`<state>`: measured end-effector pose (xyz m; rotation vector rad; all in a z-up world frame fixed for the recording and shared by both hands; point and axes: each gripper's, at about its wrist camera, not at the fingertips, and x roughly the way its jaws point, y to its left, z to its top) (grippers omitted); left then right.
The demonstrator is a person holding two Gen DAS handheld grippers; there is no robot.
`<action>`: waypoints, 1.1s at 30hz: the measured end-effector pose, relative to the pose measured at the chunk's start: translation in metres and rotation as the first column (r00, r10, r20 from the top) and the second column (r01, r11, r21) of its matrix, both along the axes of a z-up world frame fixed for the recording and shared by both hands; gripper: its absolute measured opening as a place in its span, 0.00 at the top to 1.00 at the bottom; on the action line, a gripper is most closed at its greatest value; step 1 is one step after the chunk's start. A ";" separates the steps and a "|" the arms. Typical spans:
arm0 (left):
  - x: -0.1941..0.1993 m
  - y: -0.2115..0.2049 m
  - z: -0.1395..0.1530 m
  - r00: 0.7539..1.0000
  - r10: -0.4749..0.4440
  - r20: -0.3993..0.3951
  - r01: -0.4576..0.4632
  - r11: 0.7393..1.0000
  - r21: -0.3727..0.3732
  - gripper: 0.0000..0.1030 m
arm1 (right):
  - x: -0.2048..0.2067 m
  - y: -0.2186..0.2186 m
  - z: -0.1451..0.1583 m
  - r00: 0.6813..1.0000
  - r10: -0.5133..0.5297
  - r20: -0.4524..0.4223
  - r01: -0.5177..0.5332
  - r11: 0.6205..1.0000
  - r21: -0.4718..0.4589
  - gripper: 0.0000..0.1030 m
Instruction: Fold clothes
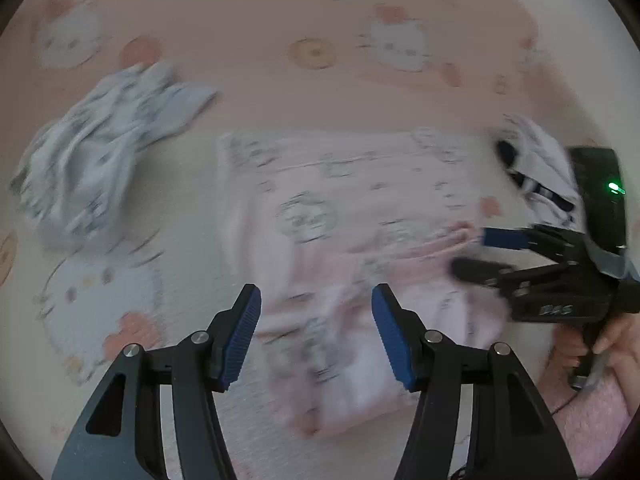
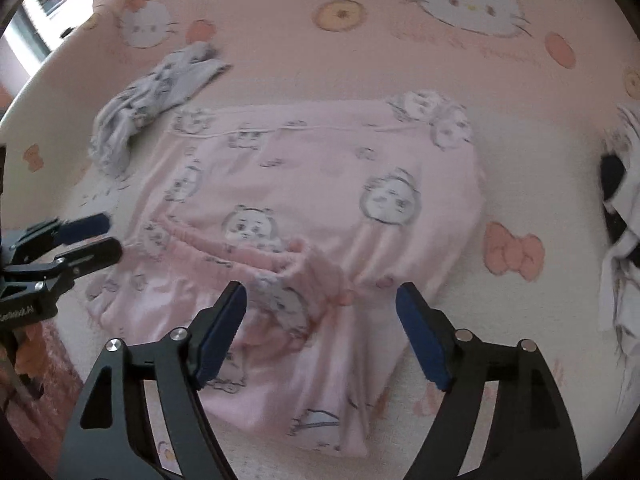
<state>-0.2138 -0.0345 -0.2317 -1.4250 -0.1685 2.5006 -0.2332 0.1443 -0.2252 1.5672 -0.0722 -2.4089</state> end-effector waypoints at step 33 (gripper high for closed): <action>-0.005 0.029 -0.023 1.000 -0.029 -0.010 0.029 0.999 -0.019 0.83 | 0.014 -0.037 -0.001 0.990 0.144 -0.003 -0.142 0.979 0.146 0.66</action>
